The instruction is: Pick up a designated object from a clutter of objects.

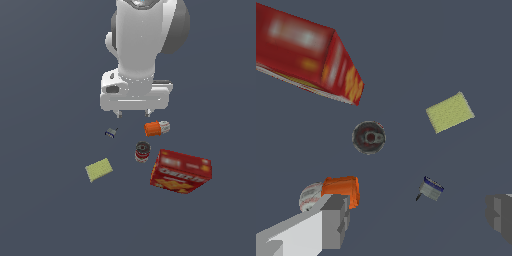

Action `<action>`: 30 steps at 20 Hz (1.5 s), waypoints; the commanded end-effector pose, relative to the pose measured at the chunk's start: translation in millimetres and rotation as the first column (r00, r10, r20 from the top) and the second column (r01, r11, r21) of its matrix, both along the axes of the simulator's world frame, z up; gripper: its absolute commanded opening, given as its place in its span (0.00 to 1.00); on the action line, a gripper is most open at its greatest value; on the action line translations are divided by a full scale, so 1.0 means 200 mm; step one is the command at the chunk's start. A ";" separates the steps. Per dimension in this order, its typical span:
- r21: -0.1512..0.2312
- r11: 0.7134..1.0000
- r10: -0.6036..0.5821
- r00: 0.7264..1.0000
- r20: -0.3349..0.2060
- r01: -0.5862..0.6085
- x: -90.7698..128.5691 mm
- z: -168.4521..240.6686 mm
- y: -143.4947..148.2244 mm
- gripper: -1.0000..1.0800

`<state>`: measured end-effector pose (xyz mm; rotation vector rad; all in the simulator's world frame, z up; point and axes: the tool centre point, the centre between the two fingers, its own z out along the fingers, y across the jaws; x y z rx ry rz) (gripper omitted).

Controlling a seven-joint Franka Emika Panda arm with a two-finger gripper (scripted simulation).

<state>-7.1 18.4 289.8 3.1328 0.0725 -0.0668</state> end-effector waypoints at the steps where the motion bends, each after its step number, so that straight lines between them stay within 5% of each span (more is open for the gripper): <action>1: 0.000 1.000 0.000 1.000 0.000 0.000 0.00 0.00 0.00 0.96; 21: 0.027 0.995 -0.097 0.995 -0.014 0.097 0.04 -0.05 -0.01 0.96; 30: 0.033 0.950 -0.310 0.951 -0.011 0.310 0.18 -0.26 -0.14 0.96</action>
